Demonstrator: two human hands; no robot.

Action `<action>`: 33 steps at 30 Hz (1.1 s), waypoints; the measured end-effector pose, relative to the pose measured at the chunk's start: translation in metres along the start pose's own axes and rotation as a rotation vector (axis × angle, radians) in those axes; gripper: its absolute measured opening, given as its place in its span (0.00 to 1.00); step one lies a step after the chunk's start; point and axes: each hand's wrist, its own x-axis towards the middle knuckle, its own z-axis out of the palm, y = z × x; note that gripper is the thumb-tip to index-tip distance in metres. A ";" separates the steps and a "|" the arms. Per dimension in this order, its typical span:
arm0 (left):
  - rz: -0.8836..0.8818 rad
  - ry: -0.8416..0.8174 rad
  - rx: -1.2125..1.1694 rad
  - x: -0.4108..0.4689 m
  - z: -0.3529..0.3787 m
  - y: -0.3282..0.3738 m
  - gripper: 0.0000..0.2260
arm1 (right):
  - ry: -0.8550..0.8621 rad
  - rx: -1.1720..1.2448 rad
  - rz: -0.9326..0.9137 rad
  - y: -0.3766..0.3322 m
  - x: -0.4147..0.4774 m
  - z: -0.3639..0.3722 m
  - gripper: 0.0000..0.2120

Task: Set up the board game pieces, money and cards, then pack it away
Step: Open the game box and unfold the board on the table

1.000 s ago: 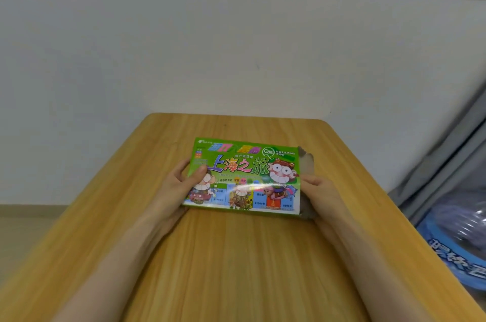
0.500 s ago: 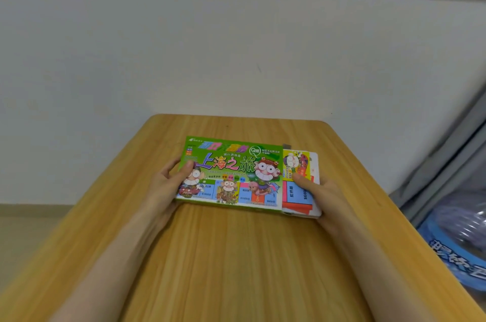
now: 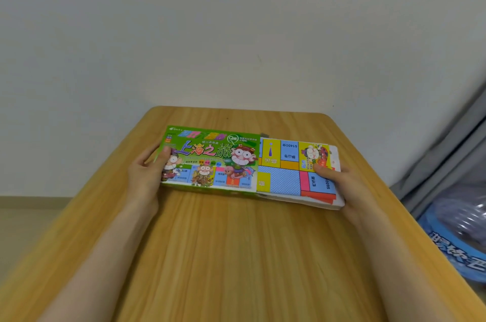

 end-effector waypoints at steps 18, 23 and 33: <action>0.274 -0.405 0.782 -0.001 0.010 -0.016 0.20 | -0.156 -0.333 0.112 0.010 -0.013 0.030 0.24; 0.385 -0.717 0.825 -0.019 0.021 -0.013 0.35 | -0.072 -0.358 -0.043 0.019 -0.017 0.045 0.19; 0.566 -1.148 1.485 -0.040 0.022 -0.006 0.36 | -0.038 -1.164 -0.442 0.034 -0.007 0.042 0.34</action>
